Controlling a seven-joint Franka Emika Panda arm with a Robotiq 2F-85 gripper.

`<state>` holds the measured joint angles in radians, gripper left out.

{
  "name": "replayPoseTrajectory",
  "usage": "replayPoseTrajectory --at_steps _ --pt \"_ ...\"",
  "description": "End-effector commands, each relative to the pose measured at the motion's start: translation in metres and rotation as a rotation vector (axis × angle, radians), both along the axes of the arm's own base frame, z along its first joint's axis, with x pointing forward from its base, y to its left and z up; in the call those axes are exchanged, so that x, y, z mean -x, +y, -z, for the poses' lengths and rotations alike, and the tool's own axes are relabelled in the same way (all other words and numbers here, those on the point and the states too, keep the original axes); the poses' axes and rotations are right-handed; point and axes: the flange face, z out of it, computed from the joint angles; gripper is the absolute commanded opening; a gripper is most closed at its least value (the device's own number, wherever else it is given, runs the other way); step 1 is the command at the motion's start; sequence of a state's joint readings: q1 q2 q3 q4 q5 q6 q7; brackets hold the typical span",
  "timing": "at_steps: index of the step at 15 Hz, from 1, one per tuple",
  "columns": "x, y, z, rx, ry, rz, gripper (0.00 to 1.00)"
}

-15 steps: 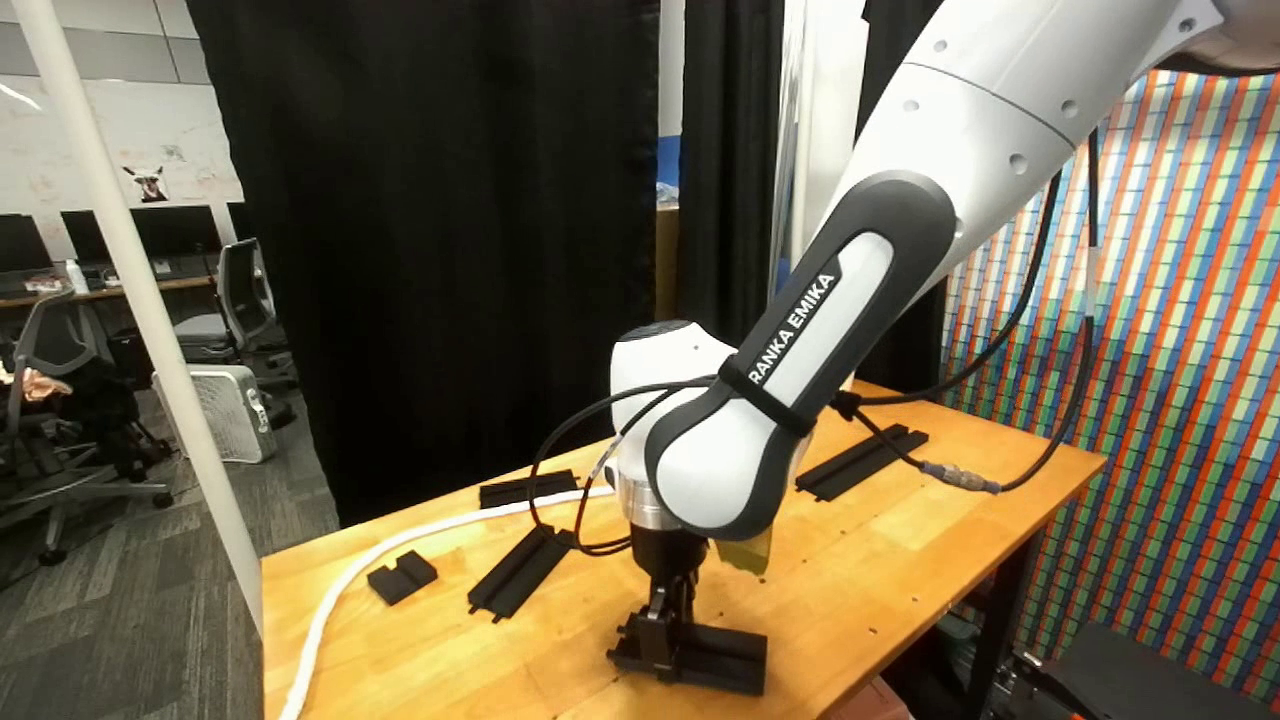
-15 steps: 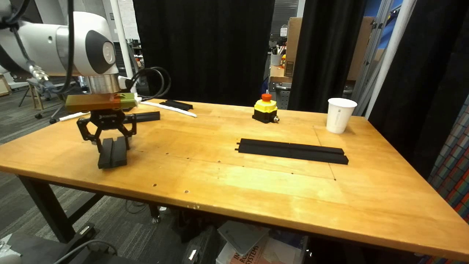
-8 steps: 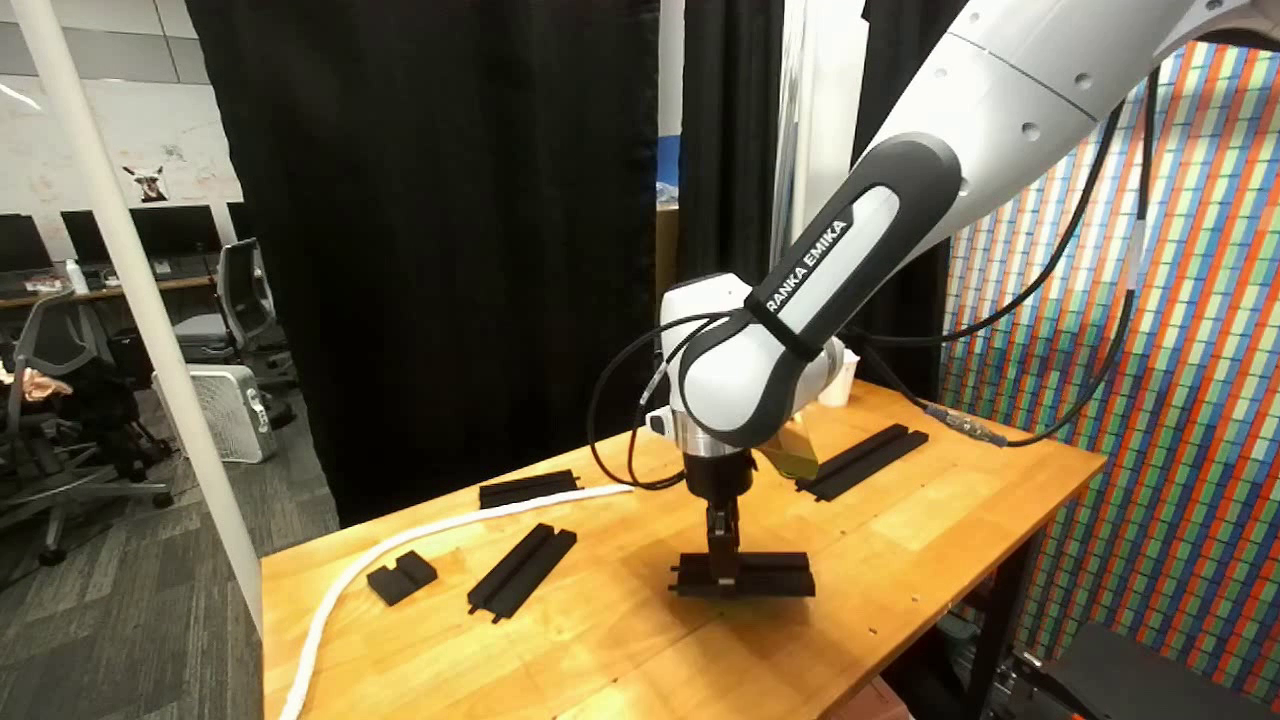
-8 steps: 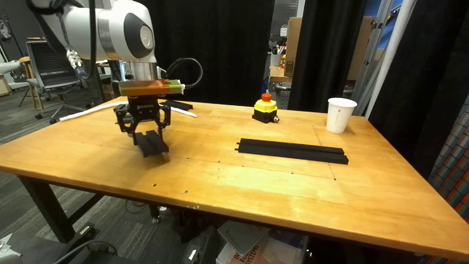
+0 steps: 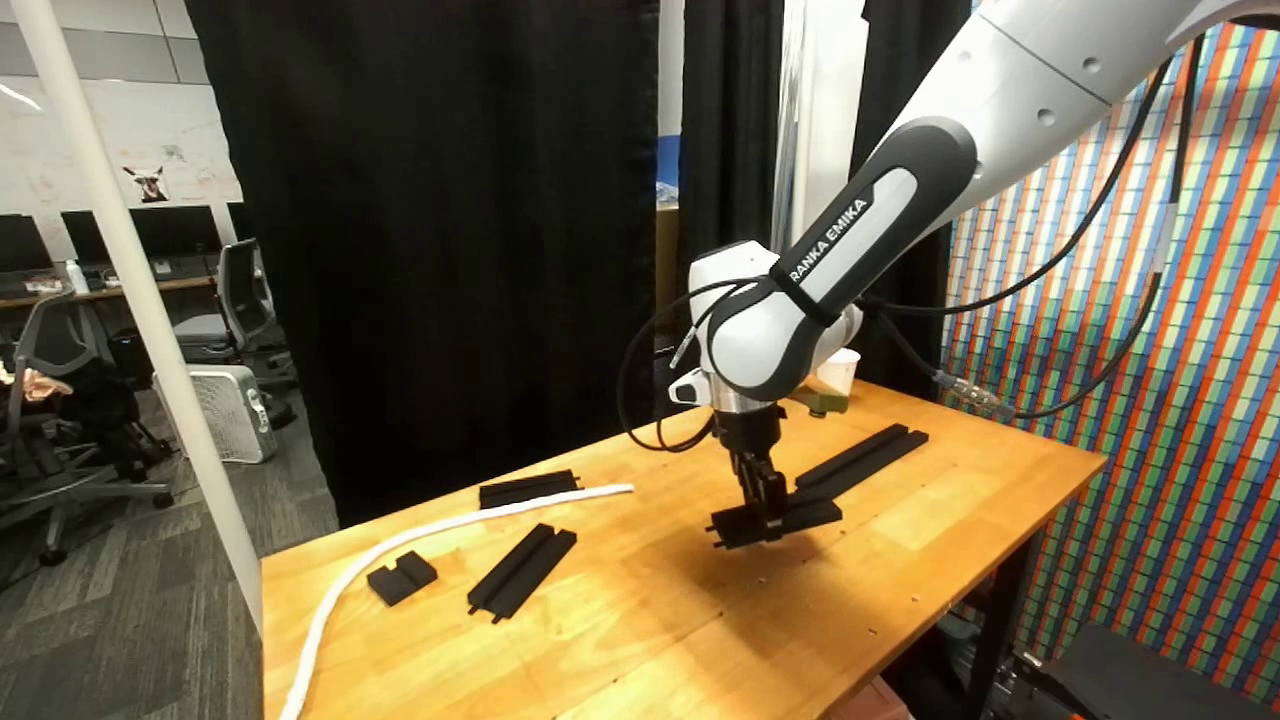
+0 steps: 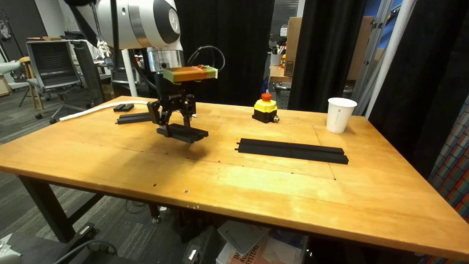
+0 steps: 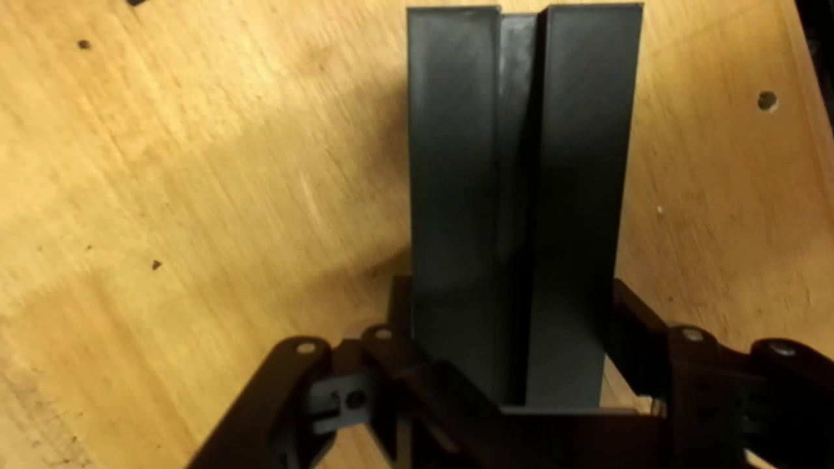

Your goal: Align all the black objects in a straight line.

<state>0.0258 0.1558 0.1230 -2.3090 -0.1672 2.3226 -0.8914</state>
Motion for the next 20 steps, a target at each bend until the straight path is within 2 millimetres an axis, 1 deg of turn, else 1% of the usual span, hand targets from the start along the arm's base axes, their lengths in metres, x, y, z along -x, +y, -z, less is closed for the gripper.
replayPoseTrajectory --at_steps 1,4,8,14,20 --pt "-0.007 -0.020 -0.008 0.039 -0.002 -0.195 0.45" --pt "-0.015 -0.036 -0.006 0.061 -0.008 -0.328 0.45" --pt "-0.026 -0.049 -0.002 0.045 -0.033 -0.427 0.45" --pt "-0.042 -0.064 0.013 0.001 -0.046 -0.475 0.45" --pt "-0.050 -0.082 0.029 -0.061 -0.041 -0.480 0.45"
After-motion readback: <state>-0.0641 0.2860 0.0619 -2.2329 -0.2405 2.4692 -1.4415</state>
